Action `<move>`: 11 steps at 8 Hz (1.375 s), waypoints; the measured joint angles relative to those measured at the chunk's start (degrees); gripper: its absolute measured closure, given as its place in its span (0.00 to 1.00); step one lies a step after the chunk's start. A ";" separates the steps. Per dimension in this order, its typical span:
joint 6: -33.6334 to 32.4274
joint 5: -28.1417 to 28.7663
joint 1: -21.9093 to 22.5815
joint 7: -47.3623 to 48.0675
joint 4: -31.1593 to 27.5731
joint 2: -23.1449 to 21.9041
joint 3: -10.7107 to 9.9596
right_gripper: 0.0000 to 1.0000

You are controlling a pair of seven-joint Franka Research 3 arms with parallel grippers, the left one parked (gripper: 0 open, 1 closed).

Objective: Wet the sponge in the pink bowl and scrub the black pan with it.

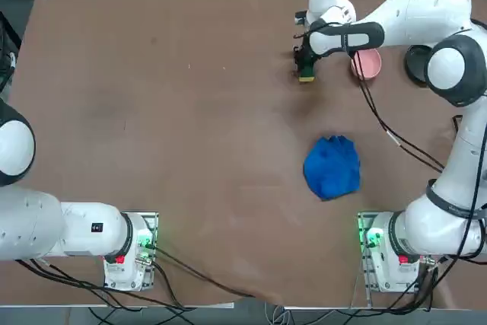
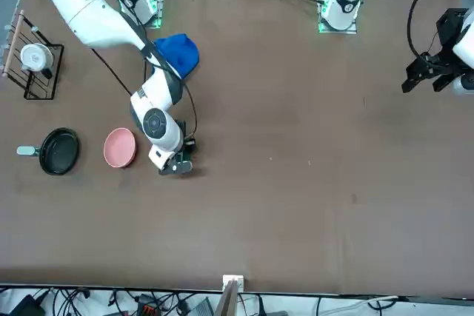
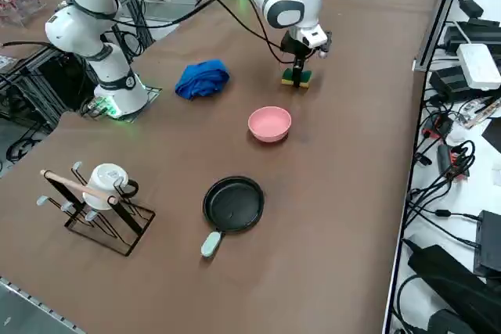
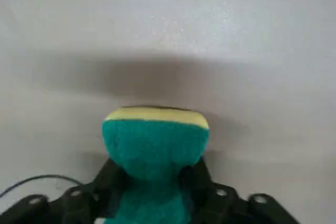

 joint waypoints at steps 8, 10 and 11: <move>-11.17 -0.13 -1.36 -0.10 5.08 -10.72 0.20 0.00; -15.18 0.41 -3.60 -1.29 5.04 -17.02 0.39 0.00; -16.26 2.23 -5.36 -4.07 5.09 -19.32 0.42 0.00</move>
